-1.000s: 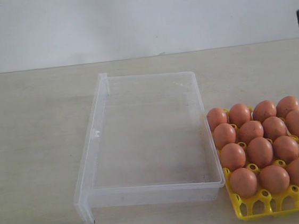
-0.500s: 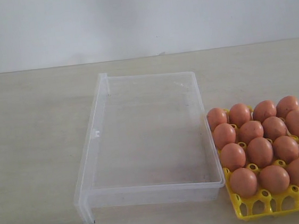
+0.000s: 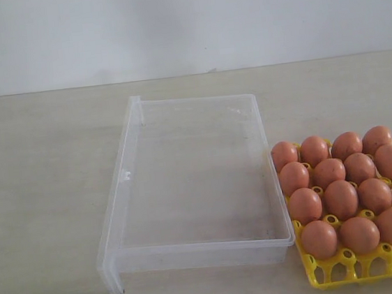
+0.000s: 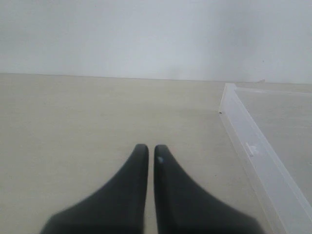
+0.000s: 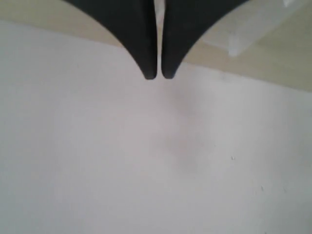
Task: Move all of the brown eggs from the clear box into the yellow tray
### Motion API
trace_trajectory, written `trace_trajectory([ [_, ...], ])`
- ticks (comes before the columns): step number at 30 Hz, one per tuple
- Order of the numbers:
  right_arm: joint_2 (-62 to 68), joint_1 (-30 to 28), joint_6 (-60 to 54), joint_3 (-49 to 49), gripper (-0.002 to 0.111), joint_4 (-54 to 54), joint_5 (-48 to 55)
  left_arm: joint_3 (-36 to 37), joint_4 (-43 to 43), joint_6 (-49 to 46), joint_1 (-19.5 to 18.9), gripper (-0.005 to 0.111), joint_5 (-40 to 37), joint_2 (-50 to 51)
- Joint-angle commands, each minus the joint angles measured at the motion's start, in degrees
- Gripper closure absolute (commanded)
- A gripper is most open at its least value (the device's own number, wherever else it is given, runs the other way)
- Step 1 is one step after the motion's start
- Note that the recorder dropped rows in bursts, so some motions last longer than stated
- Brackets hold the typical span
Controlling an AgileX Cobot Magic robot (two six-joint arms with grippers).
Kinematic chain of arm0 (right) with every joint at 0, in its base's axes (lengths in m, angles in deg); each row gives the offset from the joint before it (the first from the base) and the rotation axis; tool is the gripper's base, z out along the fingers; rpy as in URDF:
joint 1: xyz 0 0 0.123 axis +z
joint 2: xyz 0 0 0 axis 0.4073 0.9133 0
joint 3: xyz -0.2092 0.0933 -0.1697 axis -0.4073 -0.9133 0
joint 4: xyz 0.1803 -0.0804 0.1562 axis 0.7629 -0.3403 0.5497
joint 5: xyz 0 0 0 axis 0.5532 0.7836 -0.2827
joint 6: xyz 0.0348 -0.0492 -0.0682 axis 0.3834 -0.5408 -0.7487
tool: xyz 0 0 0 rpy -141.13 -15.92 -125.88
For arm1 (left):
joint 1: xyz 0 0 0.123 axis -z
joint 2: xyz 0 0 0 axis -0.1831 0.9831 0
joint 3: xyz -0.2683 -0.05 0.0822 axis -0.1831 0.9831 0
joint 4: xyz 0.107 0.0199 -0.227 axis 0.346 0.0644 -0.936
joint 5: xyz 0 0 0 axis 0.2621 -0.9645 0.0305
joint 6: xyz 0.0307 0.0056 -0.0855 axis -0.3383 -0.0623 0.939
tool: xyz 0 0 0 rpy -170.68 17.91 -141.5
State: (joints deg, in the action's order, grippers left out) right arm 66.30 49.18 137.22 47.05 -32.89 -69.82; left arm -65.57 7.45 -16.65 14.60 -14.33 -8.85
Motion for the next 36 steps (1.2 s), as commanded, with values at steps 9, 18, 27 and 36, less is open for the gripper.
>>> trace_trajectory([
  [9, -9.56, -16.35, -26.96, -24.13, 0.108, 32.00, -14.60, 0.15, -0.14, -0.13, -0.19, 0.103, 0.21, -0.12],
  [18, -21.98, -33.31, -56.35, -31.08, 0.108, 62.81, 3.77, 0.15, -0.14, -0.13, -0.19, 0.103, 0.26, -0.12],
  [27, -21.98, -36.02, -41.75, -31.08, 0.108, 49.55, 3.50, 0.15, -0.14, -0.13, -0.19, 0.103, 0.26, -0.12],
  [36, -21.98, -36.02, -41.75, -31.08, 0.108, 49.55, 3.50, 0.15, -0.14, -0.13, -0.19, 0.103, 0.26, -0.12],
])
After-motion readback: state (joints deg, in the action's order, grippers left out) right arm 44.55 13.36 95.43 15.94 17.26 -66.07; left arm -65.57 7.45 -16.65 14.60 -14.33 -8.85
